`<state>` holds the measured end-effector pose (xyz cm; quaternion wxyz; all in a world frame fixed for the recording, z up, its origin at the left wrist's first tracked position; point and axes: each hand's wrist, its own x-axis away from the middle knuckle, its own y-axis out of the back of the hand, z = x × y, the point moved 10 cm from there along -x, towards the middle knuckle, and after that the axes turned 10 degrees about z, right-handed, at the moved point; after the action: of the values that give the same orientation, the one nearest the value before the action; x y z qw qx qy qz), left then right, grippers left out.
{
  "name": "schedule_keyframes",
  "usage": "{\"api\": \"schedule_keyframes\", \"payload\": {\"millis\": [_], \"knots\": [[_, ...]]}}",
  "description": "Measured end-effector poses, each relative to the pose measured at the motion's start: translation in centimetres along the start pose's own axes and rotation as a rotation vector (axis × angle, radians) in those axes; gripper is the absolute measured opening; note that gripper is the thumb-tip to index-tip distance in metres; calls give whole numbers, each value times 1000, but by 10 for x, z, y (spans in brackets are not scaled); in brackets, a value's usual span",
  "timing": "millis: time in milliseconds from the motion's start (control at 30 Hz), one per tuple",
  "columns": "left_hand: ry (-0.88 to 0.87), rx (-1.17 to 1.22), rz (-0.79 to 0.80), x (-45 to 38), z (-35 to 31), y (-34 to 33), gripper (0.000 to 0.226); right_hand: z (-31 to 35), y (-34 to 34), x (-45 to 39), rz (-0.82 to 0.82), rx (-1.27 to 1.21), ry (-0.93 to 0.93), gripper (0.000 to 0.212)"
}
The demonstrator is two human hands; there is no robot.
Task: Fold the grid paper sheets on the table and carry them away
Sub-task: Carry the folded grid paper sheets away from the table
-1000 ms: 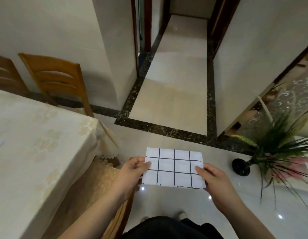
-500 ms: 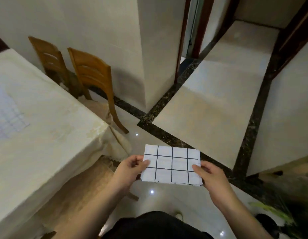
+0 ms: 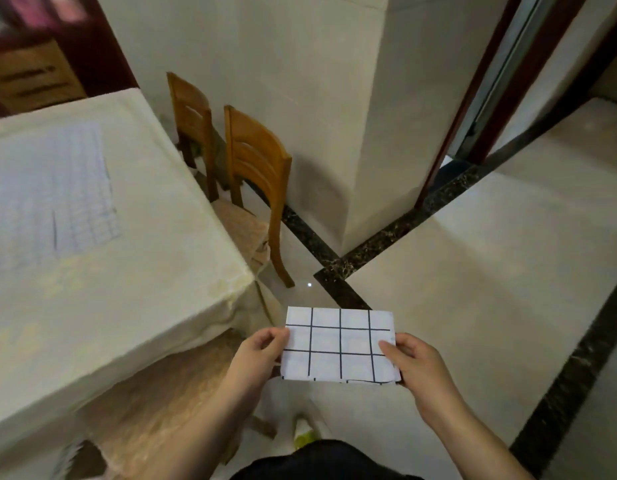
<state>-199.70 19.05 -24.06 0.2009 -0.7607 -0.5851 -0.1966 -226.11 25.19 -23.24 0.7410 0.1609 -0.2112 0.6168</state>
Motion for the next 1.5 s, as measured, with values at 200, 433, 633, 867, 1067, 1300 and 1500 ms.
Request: {"api": "schedule_keyframes", "payload": {"millis": [200,433,633,867,1067,1300,1500], "knots": [[-36,72,-92,-36,-25,35,19,49,-34,-63,118,98,10,9],[-31,166,-184,-60,-37,76,21,75,-77,-134,275,199,-16,15],[21,154,-353,-81,-39,106,11,92,-120,-208,458,252,-47,13],[108,194,-580,-112,-45,120,10,118,-162,-288,703,338,-88,22],[152,348,-692,-130,-27,122,11,127,-197,-329,914,580,-116,27],[154,558,-817,-142,2,124,10,128,-261,-368,1019,771,-100,21],[170,665,-862,-163,35,138,3,122,-332,-401,1085,928,-18,22]]}}
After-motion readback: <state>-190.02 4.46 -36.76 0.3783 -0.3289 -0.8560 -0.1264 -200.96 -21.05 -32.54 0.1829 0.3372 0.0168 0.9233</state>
